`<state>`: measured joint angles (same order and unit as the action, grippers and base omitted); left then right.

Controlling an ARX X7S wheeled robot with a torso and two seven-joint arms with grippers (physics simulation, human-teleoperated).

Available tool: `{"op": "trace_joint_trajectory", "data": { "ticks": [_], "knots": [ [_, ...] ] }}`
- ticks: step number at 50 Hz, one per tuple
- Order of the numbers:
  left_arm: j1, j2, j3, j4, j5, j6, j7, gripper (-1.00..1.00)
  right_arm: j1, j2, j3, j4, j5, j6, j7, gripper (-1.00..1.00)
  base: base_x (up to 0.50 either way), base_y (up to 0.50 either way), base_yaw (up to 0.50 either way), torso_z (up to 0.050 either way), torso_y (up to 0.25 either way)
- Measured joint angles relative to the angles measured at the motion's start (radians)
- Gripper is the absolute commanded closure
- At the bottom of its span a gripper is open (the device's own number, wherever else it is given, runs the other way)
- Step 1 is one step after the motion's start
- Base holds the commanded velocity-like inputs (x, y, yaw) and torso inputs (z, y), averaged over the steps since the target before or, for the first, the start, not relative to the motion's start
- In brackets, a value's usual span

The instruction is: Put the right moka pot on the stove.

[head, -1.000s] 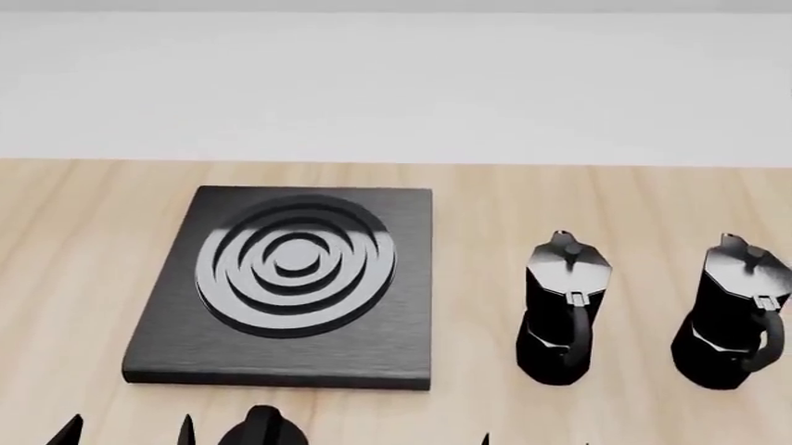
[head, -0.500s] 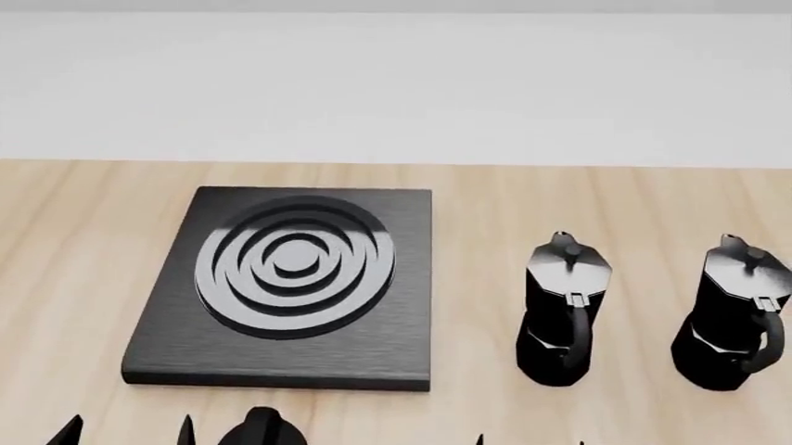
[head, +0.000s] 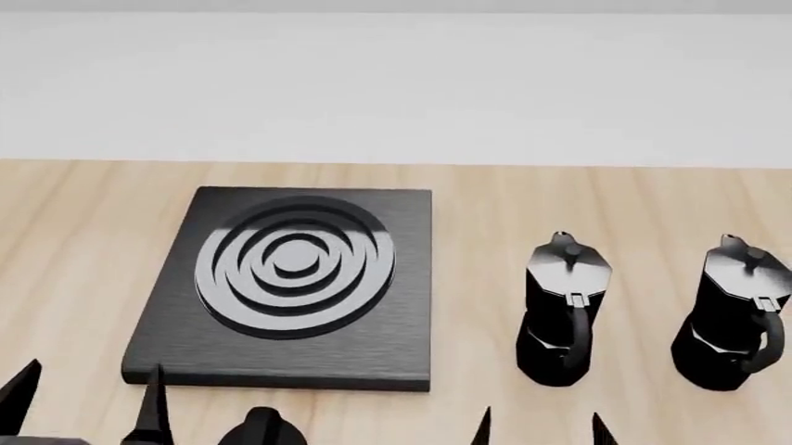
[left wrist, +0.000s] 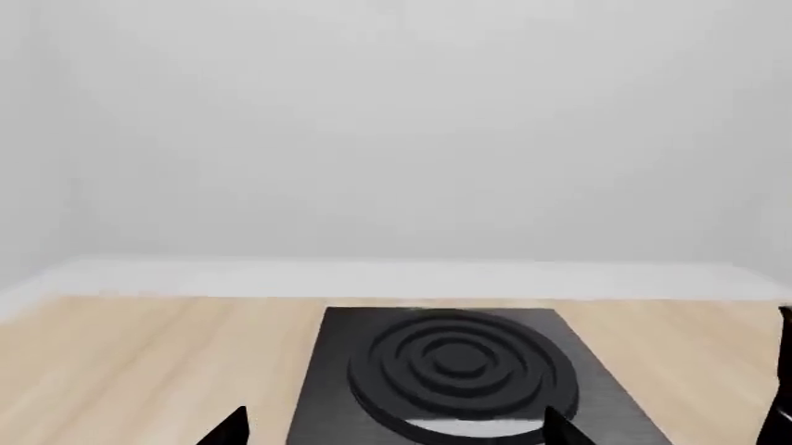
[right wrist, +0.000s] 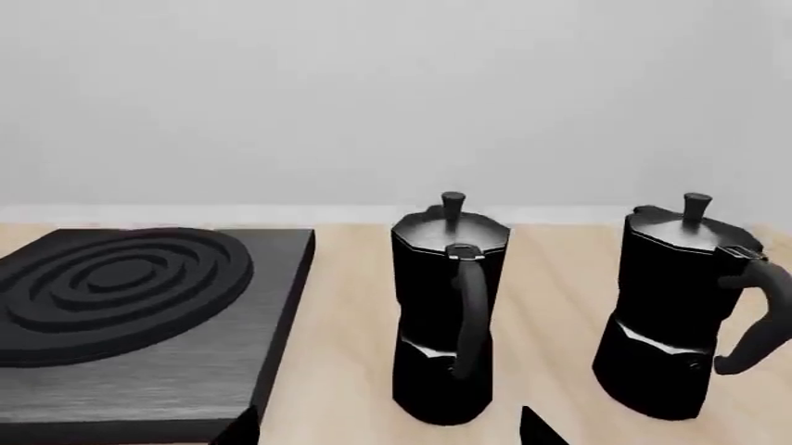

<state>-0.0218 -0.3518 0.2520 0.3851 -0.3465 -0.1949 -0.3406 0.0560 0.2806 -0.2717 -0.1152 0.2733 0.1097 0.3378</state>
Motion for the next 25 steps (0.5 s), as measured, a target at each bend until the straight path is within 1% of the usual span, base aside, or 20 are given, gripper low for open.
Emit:
{"op": "trace_joint_trajectory", "data": {
  "ticks": [10, 14, 19, 25],
  "knots": [
    [-0.049, -0.077, -0.034, 0.278, -0.114, -0.267, -0.077, -1.00, -0.001, 0.054, 0.026, -0.206, 0.054, 0.160, 0.040, -1.00, 0.00, 0.00, 0.00, 0.000, 0.000],
    [-0.076, -0.098, -0.053, 0.362, -0.163, -0.357, -0.108, -1.00, 0.002, 0.071, 0.036, -0.267, 0.075, 0.212, 0.053, -1.00, 0.00, 0.00, 0.00, 0.000, 0.000],
    [-0.098, -0.116, -0.067, 0.429, -0.203, -0.428, -0.134, -1.00, 0.005, 0.084, 0.043, -0.316, 0.092, 0.253, 0.064, -1.00, 0.00, 0.00, 0.00, 0.000, 0.000],
    [-0.113, -0.129, -0.076, 0.475, -0.231, -0.477, -0.153, -1.00, 0.007, 0.093, 0.048, -0.350, 0.104, 0.282, 0.071, -1.00, 0.00, 0.00, 0.00, 0.000, 0.000]
  ]
}}
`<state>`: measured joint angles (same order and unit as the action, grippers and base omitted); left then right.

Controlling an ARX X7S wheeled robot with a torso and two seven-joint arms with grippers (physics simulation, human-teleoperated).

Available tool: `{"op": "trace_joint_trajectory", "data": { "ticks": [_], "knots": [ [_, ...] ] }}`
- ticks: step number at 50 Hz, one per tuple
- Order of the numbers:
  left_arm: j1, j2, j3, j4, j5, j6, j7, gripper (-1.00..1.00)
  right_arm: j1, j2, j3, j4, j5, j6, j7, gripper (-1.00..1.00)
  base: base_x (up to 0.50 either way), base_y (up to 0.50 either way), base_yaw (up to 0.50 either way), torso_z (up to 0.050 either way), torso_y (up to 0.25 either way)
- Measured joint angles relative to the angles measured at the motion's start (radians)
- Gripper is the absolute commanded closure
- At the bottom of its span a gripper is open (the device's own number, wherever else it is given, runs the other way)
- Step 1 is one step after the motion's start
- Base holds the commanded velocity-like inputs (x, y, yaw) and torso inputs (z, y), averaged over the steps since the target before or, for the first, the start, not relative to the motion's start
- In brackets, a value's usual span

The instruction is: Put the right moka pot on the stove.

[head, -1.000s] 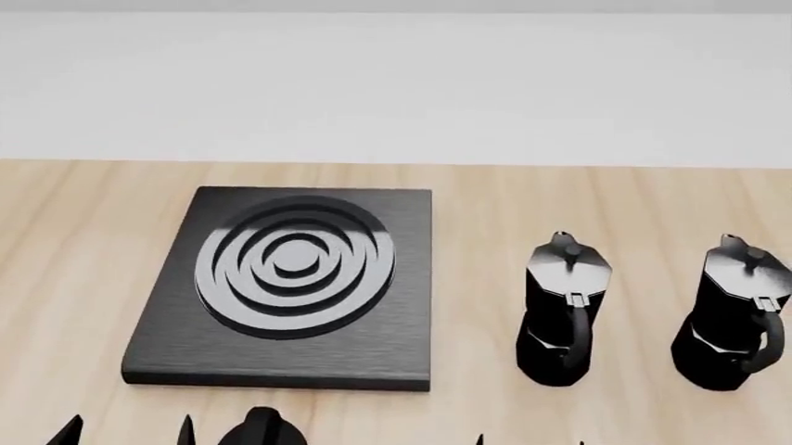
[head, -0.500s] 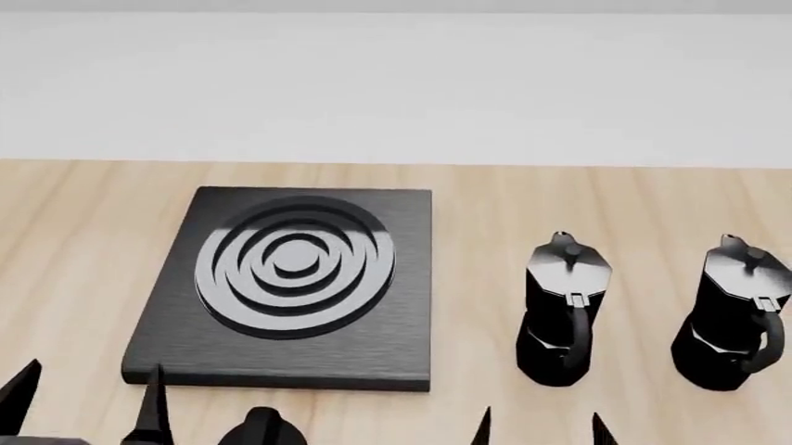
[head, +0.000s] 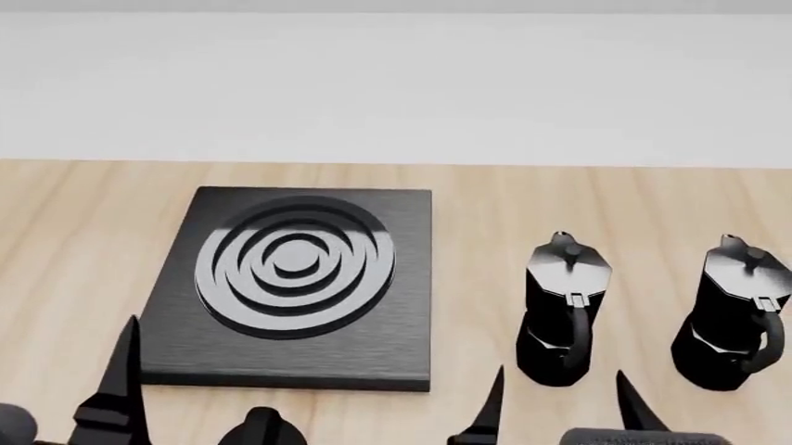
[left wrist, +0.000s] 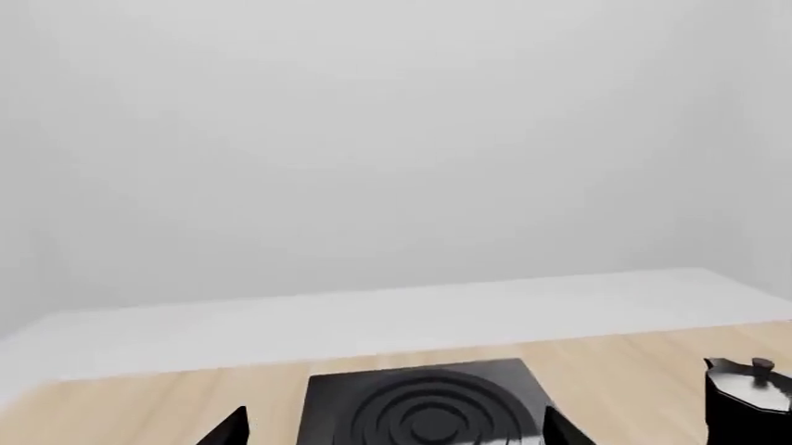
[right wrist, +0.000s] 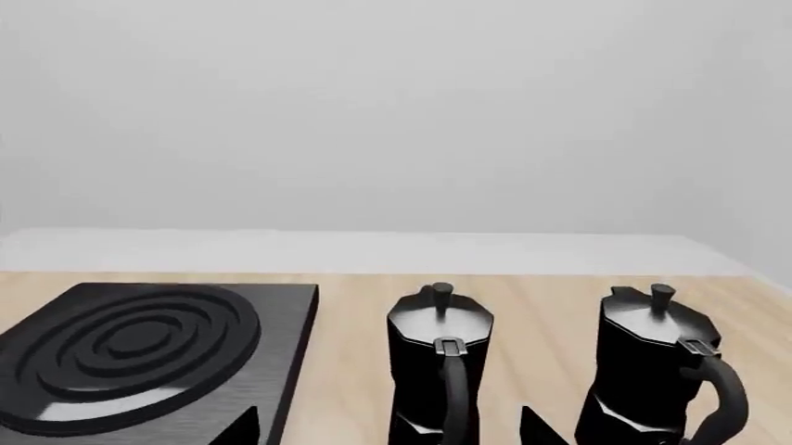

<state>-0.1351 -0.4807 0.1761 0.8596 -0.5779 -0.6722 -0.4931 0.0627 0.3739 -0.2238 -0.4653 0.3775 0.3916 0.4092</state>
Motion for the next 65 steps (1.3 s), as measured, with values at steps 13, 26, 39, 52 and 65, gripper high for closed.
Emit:
{"op": "trace_joint_trajectory", "data": {
  "ticks": [13, 26, 39, 52, 65],
  "knots": [
    [-0.019, -0.012, -0.001, 0.029, -0.025, -0.054, -0.026, -1.00, -0.002, 0.010, -0.002, -0.027, 0.004, 0.019, 0.010, -1.00, 0.00, 0.00, 0.00, 0.000, 0.000],
    [-0.025, -0.009, -0.018, 0.031, -0.061, -0.078, -0.045, -1.00, -0.004, 0.020, -0.010, -0.039, -0.008, 0.027, 0.020, -1.00, 0.00, 0.00, 0.00, 0.000, 0.000],
    [-0.022, -0.010, -0.019, 0.030, -0.068, -0.066, -0.043, -1.00, 0.002, 0.024, -0.011, -0.038, -0.002, 0.039, 0.024, -1.00, 0.00, 0.00, 0.00, 0.000, 0.000],
    [-0.018, -0.012, -0.021, 0.027, -0.069, -0.045, -0.040, -1.00, 0.010, 0.024, -0.016, -0.032, 0.002, 0.048, 0.027, -1.00, 0.00, 0.00, 0.00, 0.000, -0.121],
    [-0.014, -0.013, -0.018, 0.024, -0.066, -0.033, -0.043, -1.00, 0.015, 0.025, -0.022, -0.026, 0.003, 0.052, 0.029, -1.00, 0.00, 0.00, 0.00, 0.000, -0.146]
  ]
}}
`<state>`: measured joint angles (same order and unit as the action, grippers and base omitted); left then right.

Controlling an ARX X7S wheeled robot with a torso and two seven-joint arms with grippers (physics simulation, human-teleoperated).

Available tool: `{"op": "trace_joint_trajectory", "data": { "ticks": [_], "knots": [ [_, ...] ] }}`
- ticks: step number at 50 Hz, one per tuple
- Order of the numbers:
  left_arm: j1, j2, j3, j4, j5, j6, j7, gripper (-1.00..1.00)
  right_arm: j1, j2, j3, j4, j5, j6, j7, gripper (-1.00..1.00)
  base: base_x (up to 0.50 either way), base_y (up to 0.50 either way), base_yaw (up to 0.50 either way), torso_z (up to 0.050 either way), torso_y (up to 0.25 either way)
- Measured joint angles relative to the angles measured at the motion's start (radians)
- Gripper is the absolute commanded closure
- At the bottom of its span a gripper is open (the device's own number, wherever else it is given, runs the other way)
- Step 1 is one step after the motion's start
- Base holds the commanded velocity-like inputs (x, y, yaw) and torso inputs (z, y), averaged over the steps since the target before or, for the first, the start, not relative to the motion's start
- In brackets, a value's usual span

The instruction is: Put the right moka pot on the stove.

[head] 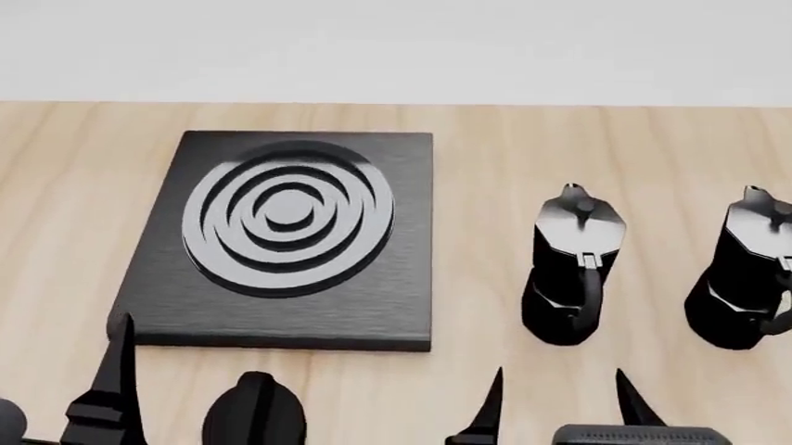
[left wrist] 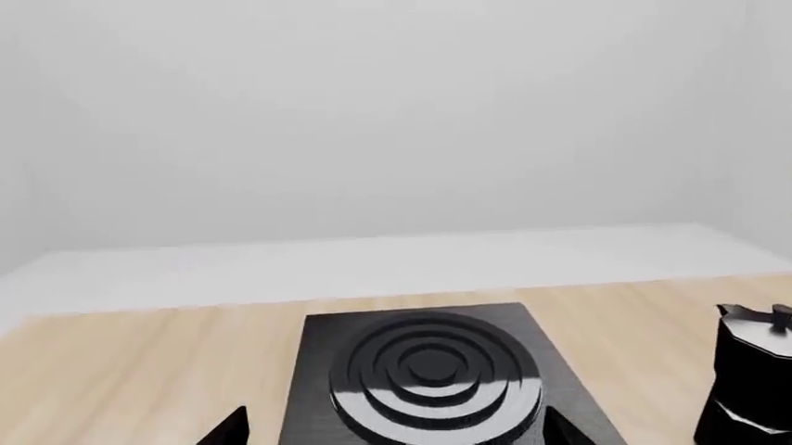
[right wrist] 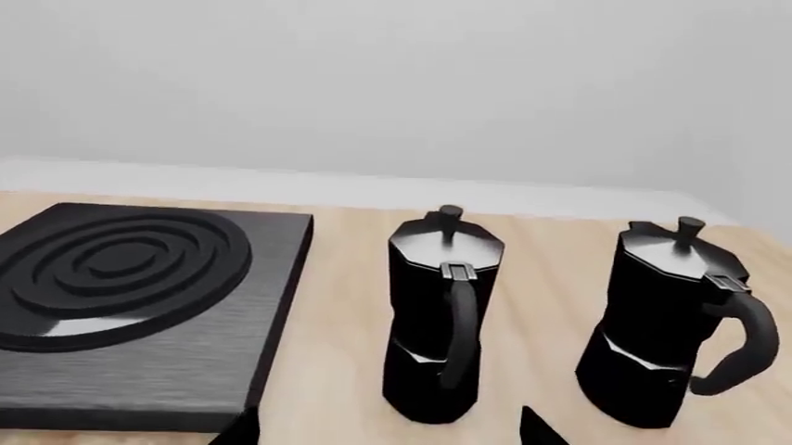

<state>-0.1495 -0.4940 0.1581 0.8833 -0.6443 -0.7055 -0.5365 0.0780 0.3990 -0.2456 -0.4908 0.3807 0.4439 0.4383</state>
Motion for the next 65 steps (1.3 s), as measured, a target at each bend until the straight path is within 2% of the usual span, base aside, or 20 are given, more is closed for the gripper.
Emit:
{"op": "trace_joint_trajectory", "data": {
  "ticks": [54, 65],
  "knots": [
    [-0.004, -0.014, 0.011, -0.003, -0.008, 0.006, -0.028, -1.00, 0.005, 0.008, -0.019, 0.010, 0.000, -0.004, 0.007, -1.00, 0.00, 0.00, 0.00, 0.000, -0.089],
    [-0.002, -0.017, 0.009, -0.002, -0.013, 0.012, -0.031, -1.00, 0.006, 0.017, -0.019, 0.007, 0.008, -0.004, -0.001, -1.00, 0.00, 0.00, 0.00, 0.000, -0.002]
  ]
}}
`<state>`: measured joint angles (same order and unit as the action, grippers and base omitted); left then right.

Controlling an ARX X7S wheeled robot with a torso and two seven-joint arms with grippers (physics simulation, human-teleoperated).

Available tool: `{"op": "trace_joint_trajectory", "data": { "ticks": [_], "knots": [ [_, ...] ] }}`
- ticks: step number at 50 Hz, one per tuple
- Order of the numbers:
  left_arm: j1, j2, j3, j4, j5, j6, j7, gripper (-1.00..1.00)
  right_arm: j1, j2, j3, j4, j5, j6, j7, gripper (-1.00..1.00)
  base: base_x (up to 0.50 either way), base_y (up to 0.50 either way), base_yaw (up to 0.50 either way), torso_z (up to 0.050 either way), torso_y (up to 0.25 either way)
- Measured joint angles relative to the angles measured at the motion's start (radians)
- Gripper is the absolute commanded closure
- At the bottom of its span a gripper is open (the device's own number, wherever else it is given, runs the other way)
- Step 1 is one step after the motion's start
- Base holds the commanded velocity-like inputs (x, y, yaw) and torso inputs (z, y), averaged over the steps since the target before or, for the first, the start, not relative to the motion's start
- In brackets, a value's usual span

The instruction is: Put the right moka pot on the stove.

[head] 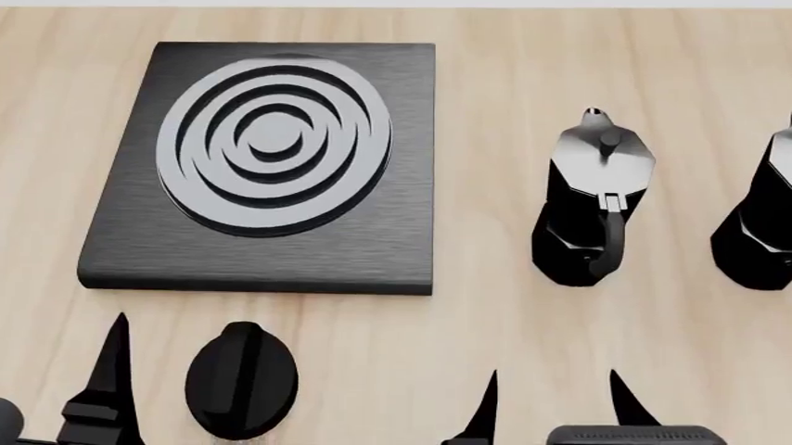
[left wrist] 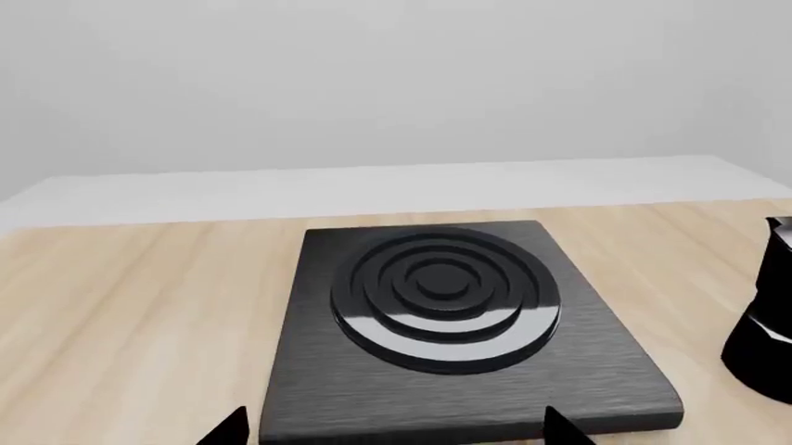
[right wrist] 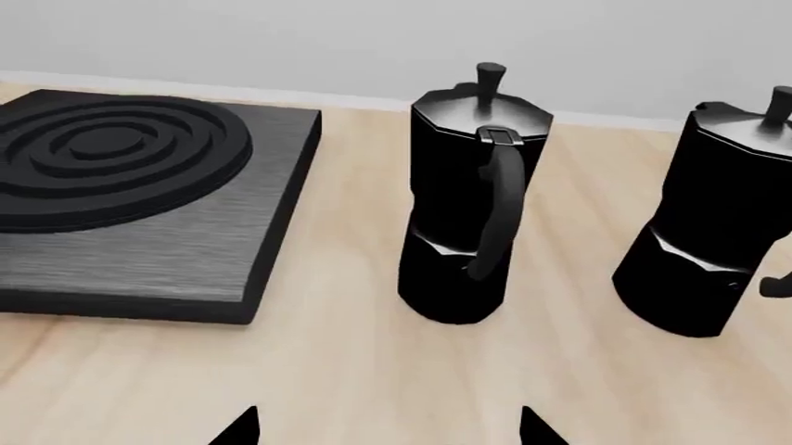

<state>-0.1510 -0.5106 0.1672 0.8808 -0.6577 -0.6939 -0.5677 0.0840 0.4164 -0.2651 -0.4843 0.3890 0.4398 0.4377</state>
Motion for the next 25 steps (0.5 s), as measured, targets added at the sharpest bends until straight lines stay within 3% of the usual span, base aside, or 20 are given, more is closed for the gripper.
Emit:
{"op": "trace_joint_trajectory", "data": {
  "ticks": [25],
  "knots": [
    [0.000, -0.004, -0.002, -0.006, -0.014, 0.007, -0.008, -1.00, 0.064, 0.093, 0.084, 0.007, 0.090, 0.051, -0.061, -1.00, 0.00, 0.00, 0.00, 0.000, 0.000]
  ]
}}
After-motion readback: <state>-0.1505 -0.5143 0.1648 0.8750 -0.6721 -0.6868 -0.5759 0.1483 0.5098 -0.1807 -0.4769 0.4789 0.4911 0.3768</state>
